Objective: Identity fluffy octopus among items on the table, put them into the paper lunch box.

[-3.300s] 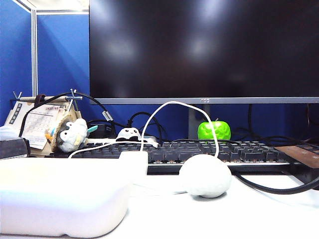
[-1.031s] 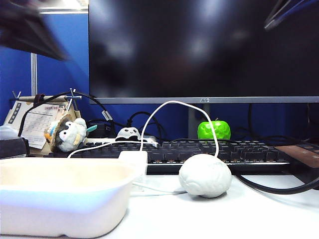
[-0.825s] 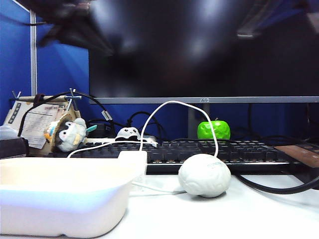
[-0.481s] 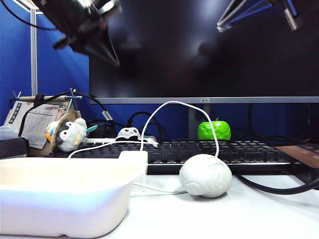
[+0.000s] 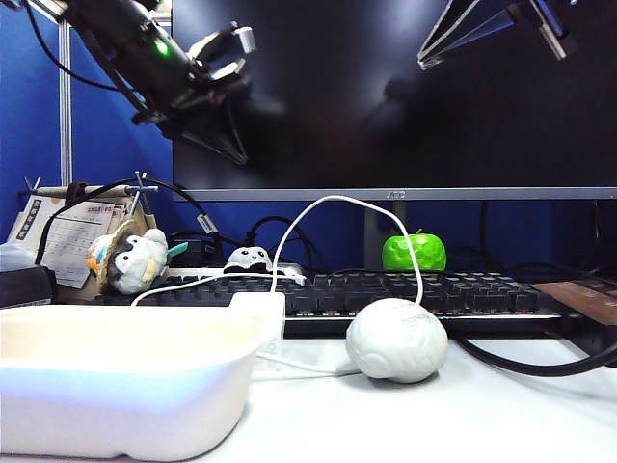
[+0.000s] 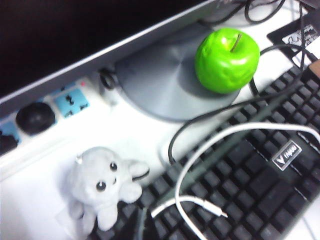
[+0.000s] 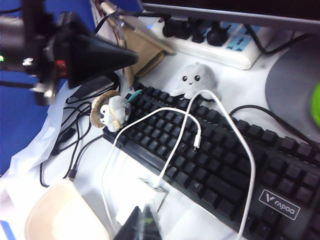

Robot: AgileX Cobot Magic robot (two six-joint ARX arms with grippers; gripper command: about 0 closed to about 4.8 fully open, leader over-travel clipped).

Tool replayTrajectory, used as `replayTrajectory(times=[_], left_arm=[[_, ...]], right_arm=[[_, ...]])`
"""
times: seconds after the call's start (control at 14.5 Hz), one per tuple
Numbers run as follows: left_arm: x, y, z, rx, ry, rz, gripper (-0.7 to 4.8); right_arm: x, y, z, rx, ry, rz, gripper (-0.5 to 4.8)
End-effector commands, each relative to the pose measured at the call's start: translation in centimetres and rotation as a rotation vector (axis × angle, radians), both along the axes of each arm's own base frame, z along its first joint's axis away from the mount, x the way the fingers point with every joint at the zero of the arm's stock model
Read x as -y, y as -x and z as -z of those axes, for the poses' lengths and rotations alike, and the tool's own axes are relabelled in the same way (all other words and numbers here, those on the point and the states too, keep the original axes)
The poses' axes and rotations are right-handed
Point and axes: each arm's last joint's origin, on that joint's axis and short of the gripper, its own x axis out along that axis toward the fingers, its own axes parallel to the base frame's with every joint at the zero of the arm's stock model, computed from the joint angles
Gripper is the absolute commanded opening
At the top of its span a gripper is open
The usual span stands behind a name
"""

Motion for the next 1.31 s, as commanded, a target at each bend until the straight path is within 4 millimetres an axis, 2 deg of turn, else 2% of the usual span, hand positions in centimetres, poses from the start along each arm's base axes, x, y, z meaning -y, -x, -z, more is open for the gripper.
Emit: replayTrajectory(times=[0.07, 0.48, 0.55, 0.62, 1.17, 1.24, 1.31], left_arm=[[0.5, -1.2, 1.7, -0.012, 0.000, 0.005, 0.00], [1.4, -3.2, 6.3, -0.082, -0.025, 0.004, 0.04], [1.5, -3.4, 6.7, -0.086, -0.028, 0.003, 0.23], [1.5, -3.6, 7.1, -0.083, -0.028, 0.001, 0.79], [1.7, -4.6, 7.2, 0.023, -0.029, -0.056, 0.92], [1.7, -4.6, 7.2, 0.023, -0.029, -0.055, 1.44], [1.8, -4.7, 7.3, 0.025, -0.026, -0.053, 2.31]], right_arm=[[-0.1, -0.2, -0.2, 0.020, -0.003, 0.000, -0.06], [-0.1, -0.2, -0.2, 0.025, 0.000, 0.006, -0.06], [-0.1, -0.2, -0.3, 0.029, 0.001, 0.005, -0.06], [-0.1, -0.3, -0.3, 0.036, 0.000, 0.004, -0.06], [-0.1, -0.3, -0.4, 0.050, -0.005, 0.005, -0.06], [-0.1, -0.3, -0.4, 0.051, -0.005, 0.004, -0.06], [-0.1, -0.3, -0.4, 0.053, -0.003, 0.003, -0.06]])
